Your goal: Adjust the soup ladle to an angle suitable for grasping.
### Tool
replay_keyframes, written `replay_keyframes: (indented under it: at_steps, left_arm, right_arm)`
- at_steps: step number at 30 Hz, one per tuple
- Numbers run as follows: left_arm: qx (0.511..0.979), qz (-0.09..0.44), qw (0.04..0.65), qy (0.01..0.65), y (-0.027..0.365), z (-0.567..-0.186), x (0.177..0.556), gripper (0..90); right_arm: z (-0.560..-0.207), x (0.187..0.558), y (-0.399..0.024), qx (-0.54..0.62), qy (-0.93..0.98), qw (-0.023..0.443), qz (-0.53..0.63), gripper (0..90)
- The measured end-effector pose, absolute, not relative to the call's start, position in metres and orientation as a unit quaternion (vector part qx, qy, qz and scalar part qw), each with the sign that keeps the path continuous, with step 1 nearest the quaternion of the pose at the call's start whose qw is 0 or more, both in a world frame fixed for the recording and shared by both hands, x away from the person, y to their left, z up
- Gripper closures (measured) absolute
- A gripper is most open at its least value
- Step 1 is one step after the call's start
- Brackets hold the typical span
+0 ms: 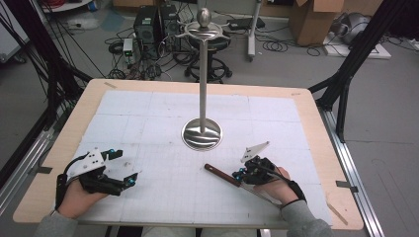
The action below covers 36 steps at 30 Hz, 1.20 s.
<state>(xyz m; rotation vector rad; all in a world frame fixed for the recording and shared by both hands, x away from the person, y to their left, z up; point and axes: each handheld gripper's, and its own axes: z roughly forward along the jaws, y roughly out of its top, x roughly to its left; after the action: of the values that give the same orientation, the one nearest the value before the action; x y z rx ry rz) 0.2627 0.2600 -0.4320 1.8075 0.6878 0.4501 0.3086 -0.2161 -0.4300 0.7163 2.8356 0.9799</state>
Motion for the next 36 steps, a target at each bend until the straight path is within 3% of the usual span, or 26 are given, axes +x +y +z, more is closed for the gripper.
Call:
replay_keyframes:
  at_steps: [36]
  left_arm:
    - [0.763, 0.188, 0.547, 0.289, 0.260, -0.432, 0.263, 1.7]
  right_arm:
    - [-0.425, 0.306, -0.195, 0.206, 0.928, 0.044, 0.306, 89.9]
